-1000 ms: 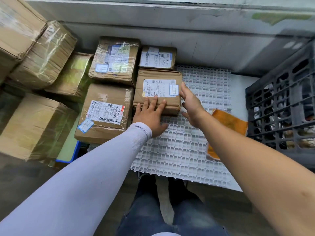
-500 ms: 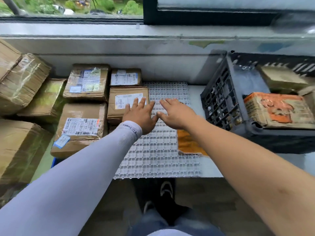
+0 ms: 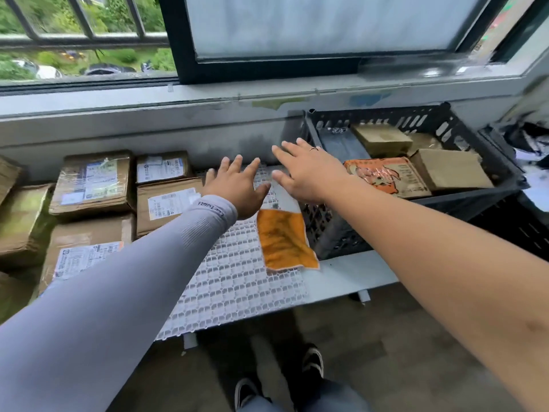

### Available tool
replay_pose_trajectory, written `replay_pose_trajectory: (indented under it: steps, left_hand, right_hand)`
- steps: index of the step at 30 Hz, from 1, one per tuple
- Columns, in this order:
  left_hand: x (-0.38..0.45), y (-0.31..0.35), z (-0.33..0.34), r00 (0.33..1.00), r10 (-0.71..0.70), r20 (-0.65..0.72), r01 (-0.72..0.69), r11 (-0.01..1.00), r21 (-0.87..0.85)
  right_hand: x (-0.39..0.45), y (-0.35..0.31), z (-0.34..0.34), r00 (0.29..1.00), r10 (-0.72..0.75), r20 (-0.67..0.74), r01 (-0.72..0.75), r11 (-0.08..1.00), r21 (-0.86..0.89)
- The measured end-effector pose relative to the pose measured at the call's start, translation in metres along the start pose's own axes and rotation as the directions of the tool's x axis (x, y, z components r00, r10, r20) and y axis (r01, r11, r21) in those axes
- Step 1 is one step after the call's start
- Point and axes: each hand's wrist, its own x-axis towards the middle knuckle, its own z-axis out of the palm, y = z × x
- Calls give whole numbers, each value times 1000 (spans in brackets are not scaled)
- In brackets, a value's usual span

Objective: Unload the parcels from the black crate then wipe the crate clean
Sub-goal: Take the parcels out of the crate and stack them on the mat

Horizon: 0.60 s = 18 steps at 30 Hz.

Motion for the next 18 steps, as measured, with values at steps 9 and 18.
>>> replay_pose_trajectory:
  steps: [9, 18]
  left_hand:
    - [0, 113, -20, 997, 37, -61, -37, 999, -4]
    - [12, 254, 0, 995, 99, 16, -100, 994, 55]
  right_hand:
    - [-55, 111, -7, 997, 32, -68, -36, 998, -55]
    - [-103, 243, -4, 997, 12, 82, -6, 998, -66]
